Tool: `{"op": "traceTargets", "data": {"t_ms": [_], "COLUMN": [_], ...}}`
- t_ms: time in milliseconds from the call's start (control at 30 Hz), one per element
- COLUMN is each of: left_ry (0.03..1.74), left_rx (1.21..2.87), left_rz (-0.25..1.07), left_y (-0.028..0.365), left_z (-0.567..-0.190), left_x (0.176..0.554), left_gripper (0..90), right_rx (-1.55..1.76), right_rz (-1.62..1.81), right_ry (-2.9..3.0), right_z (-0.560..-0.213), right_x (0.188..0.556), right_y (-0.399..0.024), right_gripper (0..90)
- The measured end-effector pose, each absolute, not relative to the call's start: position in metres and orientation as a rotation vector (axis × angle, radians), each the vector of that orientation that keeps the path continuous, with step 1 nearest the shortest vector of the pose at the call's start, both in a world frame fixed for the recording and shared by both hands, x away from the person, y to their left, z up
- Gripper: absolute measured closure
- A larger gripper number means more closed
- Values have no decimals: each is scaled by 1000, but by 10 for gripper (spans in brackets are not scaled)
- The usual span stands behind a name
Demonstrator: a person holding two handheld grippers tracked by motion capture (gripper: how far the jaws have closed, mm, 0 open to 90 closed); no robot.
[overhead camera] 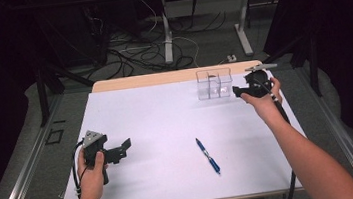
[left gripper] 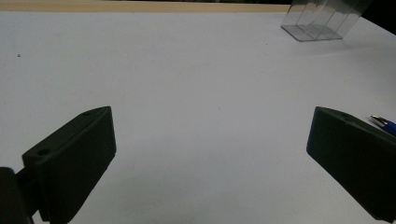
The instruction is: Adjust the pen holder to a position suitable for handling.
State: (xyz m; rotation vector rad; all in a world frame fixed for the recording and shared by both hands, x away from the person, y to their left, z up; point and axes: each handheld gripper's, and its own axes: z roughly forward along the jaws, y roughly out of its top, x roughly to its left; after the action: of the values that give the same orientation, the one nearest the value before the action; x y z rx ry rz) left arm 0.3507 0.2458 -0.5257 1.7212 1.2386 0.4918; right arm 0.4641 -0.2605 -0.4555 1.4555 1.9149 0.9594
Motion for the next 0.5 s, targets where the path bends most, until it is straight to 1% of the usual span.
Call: {"op": "traceTargets", "data": {"t_ms": [67, 300, 367, 500], "left_ry": [1241, 1248, 1253, 1258], "left_rx": [1721, 1725, 1719, 1716], "left_rz": [489, 480, 482, 484], "left_y": [246, 247, 248, 249], "left_z": [-526, -527, -527, -527], "left_x": [351, 350, 350, 349], "left_gripper": [15, 16, 16, 16], "right_rx": [1461, 1477, 1505, 1535], "right_rz": [935, 900, 889, 864], "right_ry": [1939, 1967, 1976, 1993], "right_z": [-446, -435, -430, -426], "right_x": [474, 491, 499, 511], "right_y": [-259, -256, -254, -252], "right_gripper": [339, 358, 386, 414]}}
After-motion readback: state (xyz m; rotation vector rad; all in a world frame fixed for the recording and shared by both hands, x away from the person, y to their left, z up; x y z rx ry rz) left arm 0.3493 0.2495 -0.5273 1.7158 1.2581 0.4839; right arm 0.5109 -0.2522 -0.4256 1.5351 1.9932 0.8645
